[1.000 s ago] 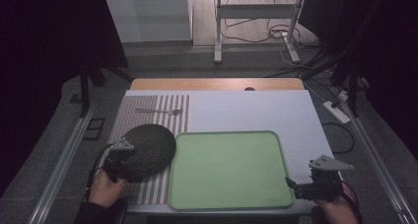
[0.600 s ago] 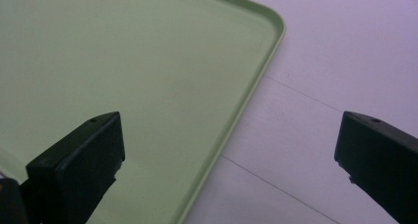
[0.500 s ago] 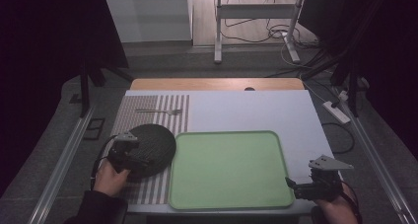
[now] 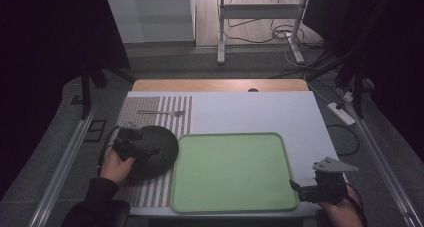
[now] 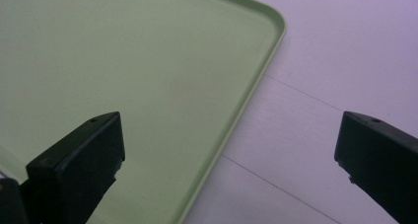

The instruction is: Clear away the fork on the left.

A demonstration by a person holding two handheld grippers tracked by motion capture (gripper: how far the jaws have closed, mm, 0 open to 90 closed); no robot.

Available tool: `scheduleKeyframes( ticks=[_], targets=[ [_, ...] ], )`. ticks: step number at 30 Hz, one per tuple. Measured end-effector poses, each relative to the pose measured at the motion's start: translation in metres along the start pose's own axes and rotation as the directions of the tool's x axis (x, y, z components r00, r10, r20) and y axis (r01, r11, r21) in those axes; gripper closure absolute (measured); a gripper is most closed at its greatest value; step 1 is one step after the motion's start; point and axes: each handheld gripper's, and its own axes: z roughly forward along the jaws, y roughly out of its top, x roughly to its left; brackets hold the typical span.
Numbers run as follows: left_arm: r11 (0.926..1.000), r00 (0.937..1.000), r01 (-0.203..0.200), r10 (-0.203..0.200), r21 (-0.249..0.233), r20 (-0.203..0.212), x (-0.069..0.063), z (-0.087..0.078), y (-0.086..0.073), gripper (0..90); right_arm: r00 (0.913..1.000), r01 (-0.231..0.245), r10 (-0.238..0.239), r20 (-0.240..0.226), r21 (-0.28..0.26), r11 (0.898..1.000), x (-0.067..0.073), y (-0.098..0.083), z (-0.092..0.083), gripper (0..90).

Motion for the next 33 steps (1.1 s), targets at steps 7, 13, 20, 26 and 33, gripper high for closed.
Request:
scheduleKeyframes(
  ticks=[7, 13, 20, 26, 33],
  targets=[
    [0.9999, 0.9998, -0.006, 0.007, 0.009, -0.021, 0.010, 0.011, 0.014, 0.0, 1.0000, 0.002, -0.002, -0.001, 0.002, 1.000, 0.000, 0.000, 0.000, 0.0],
    [0.9998, 0.9994, 0.000, 0.001, 0.021, -0.034, 0.019, 0.018, 0.022, 0.0, 1.0000, 0.002, -0.002, -0.003, 0.003, 1.000, 0.000, 0.000, 0.000, 0.0],
    [0.9995, 0.9988, 0.017, -0.016, 0.026, -0.047, 0.030, 0.023, 0.032, 0.0, 1.0000, 0.005, -0.005, -0.004, 0.005, 1.000, 0.000, 0.000, 0.001, 0.0],
    [0.9988, 0.9957, 0.033, -0.030, 0.036, -0.087, 0.040, 0.029, 0.042, 0.0, 1.0000, 0.006, -0.006, -0.004, 0.007, 1.000, 0.000, 0.000, 0.001, 0.0],
    [0.9980, 0.9951, 0.035, -0.030, 0.053, -0.094, 0.049, 0.039, 0.052, 0.0, 0.9999, 0.009, -0.009, -0.005, 0.009, 1.000, 0.000, 0.000, 0.001, 0.0]
  ],
)
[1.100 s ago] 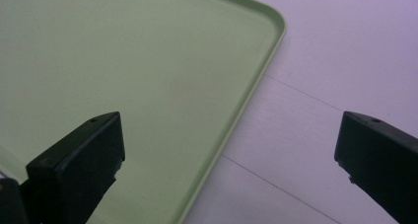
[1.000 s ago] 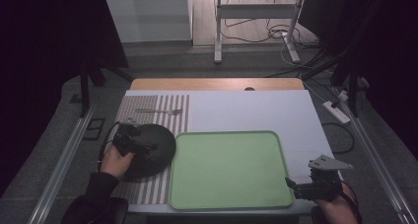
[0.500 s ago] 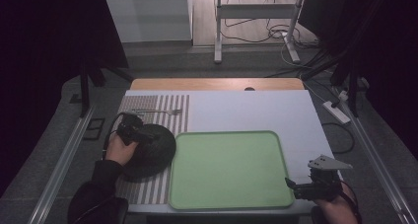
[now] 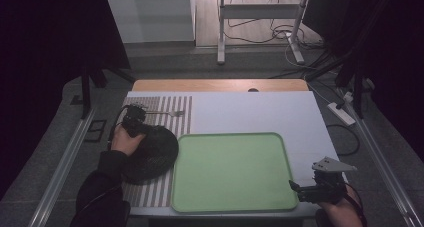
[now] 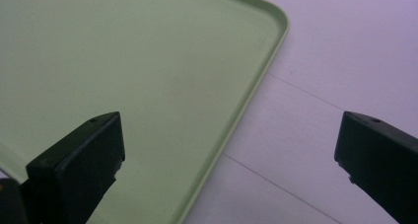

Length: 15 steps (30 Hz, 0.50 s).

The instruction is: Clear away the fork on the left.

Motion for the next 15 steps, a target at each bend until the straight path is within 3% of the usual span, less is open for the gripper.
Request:
scheduleKeyframes(
  ticks=[15],
  targets=[
    [0.9991, 0.9996, 0.023, -0.023, 0.036, -0.017, 0.024, 0.017, 0.023, 0.0, 1.0000, 0.004, -0.004, -0.002, 0.003, 1.000, 0.000, 0.000, 0.000, 0.0]
  ],
)
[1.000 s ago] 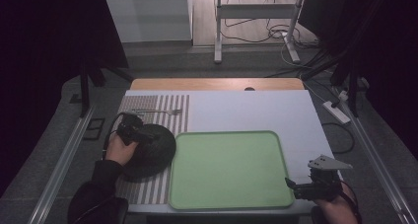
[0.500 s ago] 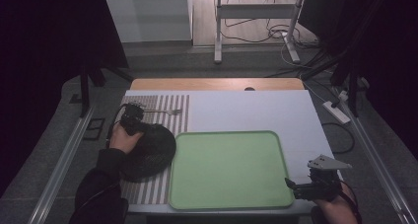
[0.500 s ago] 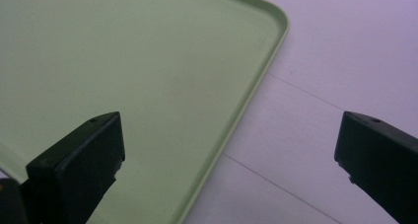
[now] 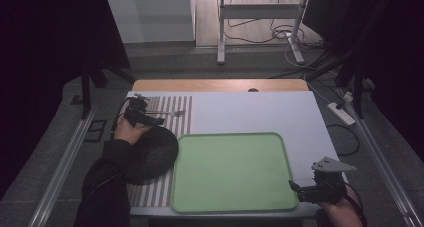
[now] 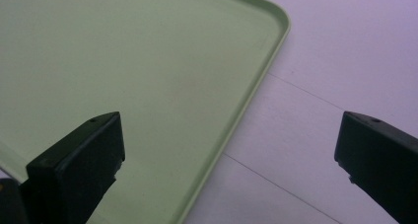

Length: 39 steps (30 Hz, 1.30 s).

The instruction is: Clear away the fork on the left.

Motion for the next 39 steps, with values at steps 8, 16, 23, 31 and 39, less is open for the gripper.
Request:
scheduleKeyframes(
  ticks=[8, 16, 23, 31, 39],
  targets=[
    [0.9995, 0.9998, -0.009, 0.010, 0.029, -0.015, 0.006, 0.010, 0.011, 10.5, 1.0000, 0.000, 0.000, -0.001, 0.000, 1.000, 0.000, 0.000, 0.000, 0.0],
    [0.9982, 0.9996, -0.015, 0.016, 0.059, -0.022, 0.012, 0.018, 0.025, 71.9, 1.0000, 0.003, -0.003, -0.002, 0.003, 1.000, 0.000, 0.000, 0.000, 0.0],
    [0.9963, 0.9977, -0.014, 0.020, 0.084, -0.065, 0.013, 0.029, 0.040, 88.8, 1.0000, 0.005, -0.005, -0.004, 0.004, 1.000, 0.000, 0.000, 0.000, 0.0],
    [0.9941, 0.9956, 0.021, -0.011, 0.106, -0.093, 0.024, 0.043, 0.045, 88.8, 0.9999, 0.012, -0.012, -0.005, 0.006, 1.000, 0.001, 0.000, 0.000, 0.0],
    [0.9864, 0.9897, 0.103, -0.089, 0.128, -0.112, 0.048, 0.034, 0.029, 88.8, 0.9999, 0.012, -0.012, -0.005, 0.005, 1.000, 0.001, 0.000, 0.000, 0.0]
  ],
)
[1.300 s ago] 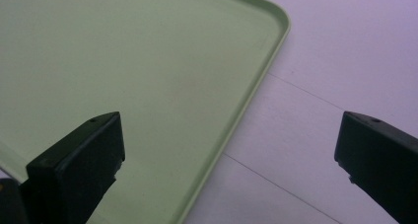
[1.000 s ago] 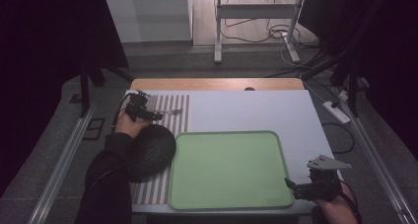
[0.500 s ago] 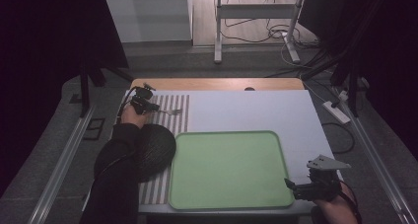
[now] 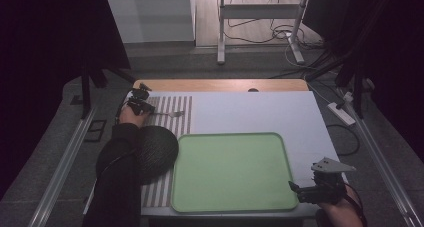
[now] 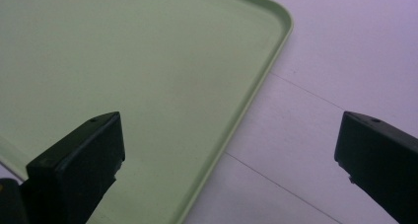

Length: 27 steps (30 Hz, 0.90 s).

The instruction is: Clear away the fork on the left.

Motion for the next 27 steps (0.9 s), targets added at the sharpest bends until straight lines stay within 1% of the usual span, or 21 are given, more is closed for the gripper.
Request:
scheduleKeyframes(
  ticks=[1, 2, 3, 4, 8, 10, 11, 12, 14, 16, 18, 21, 23, 26, 27],
  targets=[
    [1.0000, 1.0000, 0.000, 0.000, 0.000, 0.000, 0.000, 0.000, 0.000, 88.8, 1.0000, 0.000, 0.000, 0.000, 0.000, 1.000, 0.000, 0.000, 0.000, 0.0],
    [1.0000, 1.0000, 0.008, -0.008, 0.003, 0.005, 0.003, -0.002, -0.003, 88.8, 1.0000, 0.001, -0.001, 0.000, 0.000, 1.000, 0.000, 0.000, 0.000, 0.0],
    [0.9997, 0.9996, 0.024, -0.024, 0.009, 0.015, 0.008, -0.006, -0.010, 88.8, 1.0000, 0.001, -0.001, 0.000, 0.001, 1.000, 0.000, 0.000, 0.000, 0.0],
    [0.9995, 0.9994, 0.029, -0.029, 0.014, 0.021, 0.011, -0.008, -0.013, 88.8, 1.0000, 0.002, -0.002, 0.000, 0.002, 1.000, 0.000, 0.000, 0.000, 0.0],
    [0.9990, 0.9993, 0.020, -0.021, 0.040, 0.031, 0.016, -0.015, -0.025, 88.7, 1.0000, 0.006, -0.006, 0.002, 0.005, 1.000, 0.001, 0.000, 0.000, 0.0],
    [0.9988, 0.9993, 0.008, -0.010, 0.048, 0.035, 0.015, -0.018, -0.031, 88.7, 1.0000, 0.006, -0.006, 0.003, 0.007, 1.000, 0.001, 0.000, 0.000, 0.0],
    [0.9988, 0.9993, 0.008, -0.010, 0.048, 0.035, 0.015, -0.018, -0.031, 88.8, 1.0000, 0.006, -0.006, 0.003, 0.008, 1.000, 0.001, 0.000, 0.001, 0.0],
    [0.9982, 0.9991, -0.008, 0.005, 0.060, 0.041, 0.012, -0.021, -0.035, 88.8, 1.0000, 0.006, -0.006, 0.003, 0.009, 1.000, 0.001, 0.000, 0.001, 0.0],
    [0.9970, 0.9988, -0.025, 0.022, 0.073, 0.043, 0.009, -0.023, -0.039, 88.8, 1.0000, 0.006, -0.006, 0.001, 0.008, 1.000, 0.001, 0.000, 0.001, 0.0],
    [0.9957, 0.9975, -0.037, 0.031, 0.085, 0.063, 0.007, -0.025, -0.043, 88.8, 1.0000, 0.009, -0.009, 0.001, 0.009, 1.000, 0.001, 0.000, 0.001, 0.0],
    [0.9955, 0.9970, -0.041, 0.035, 0.086, 0.069, 0.006, -0.026, -0.045, 88.8, 0.9999, 0.011, -0.011, 0.001, 0.008, 1.000, 0.001, 0.000, 0.001, 0.0],
    [0.9962, 0.9965, -0.041, 0.035, 0.077, 0.076, 0.006, -0.027, -0.047, 88.7, 0.9999, 0.010, -0.010, -0.001, 0.008, 1.000, 0.001, 0.000, 0.001, 0.0],
    [0.9970, 0.9972, -0.046, 0.042, 0.062, 0.061, 0.006, -0.028, -0.046, 87.6, 0.9999, 0.011, -0.011, 0.001, 0.008, 1.000, 0.001, 0.001, 0.001, 0.0],
    [0.9997, 0.9976, -0.021, 0.020, 0.008, 0.066, 0.007, -0.034, -0.045, 74.6, 0.9999, 0.012, -0.012, 0.001, 0.009, 1.000, 0.002, 0.001, 0.001, 0.0],
    [0.9998, 0.9976, -0.019, 0.019, -0.007, 0.066, 0.007, -0.036, -0.044, 71.0, 0.9999, 0.013, -0.013, 0.003, 0.012, 1.000, 0.002, 0.001, 0.001, 0.0]
  ],
)
